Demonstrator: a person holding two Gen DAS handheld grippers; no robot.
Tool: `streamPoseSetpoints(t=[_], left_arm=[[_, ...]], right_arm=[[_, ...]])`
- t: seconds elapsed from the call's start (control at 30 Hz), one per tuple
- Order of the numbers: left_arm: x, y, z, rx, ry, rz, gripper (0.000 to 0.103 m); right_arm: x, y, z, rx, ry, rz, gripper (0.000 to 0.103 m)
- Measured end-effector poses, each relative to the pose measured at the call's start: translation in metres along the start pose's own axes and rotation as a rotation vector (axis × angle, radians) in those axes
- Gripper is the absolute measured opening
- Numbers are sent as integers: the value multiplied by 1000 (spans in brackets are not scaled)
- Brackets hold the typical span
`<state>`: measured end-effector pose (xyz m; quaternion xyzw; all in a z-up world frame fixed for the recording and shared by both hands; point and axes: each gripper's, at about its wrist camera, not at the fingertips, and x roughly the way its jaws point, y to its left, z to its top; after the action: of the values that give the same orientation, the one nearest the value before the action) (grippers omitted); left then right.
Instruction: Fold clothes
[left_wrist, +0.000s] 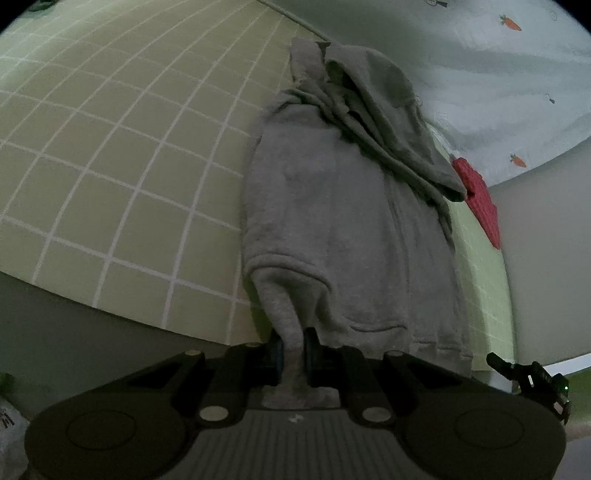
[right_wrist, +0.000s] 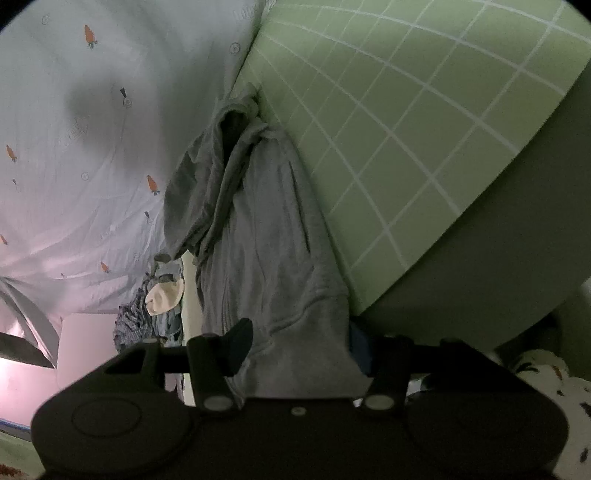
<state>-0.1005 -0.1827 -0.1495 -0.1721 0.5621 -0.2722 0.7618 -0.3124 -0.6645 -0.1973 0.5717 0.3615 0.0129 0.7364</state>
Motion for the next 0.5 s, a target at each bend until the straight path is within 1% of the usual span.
streamPoseSetpoints(t=[0.07,0.2,0.23,0.27,0.3,0.33,0.4,0.5], left_arm=[[0,0,0,-6,3,0,12],[1,1,-1,-15,5,-11,12],[1,2,-1,-18,3,-14,12],[1,2,-1,-21,0,-18,11],[1,3,-1,-24,-4,-21,11],[0,3,-1,-26,-8,-24,10],[-1,2,-1,-28,-16,-32,10],[-6,-3,1,-29,-36,-70,9]], right_arm=[[0,1,0,-12,15,-9,57],[1,2,1,-33,53,-31,47],[1,1,1,-38,60,-38,42],[1,1,0,-43,64,-47,39],[1,0,0,-41,66,-54,33],[1,-1,0,-36,69,-58,25],[2,-4,-1,-26,74,-62,17],[0,-3,-1,-19,64,-26,5]])
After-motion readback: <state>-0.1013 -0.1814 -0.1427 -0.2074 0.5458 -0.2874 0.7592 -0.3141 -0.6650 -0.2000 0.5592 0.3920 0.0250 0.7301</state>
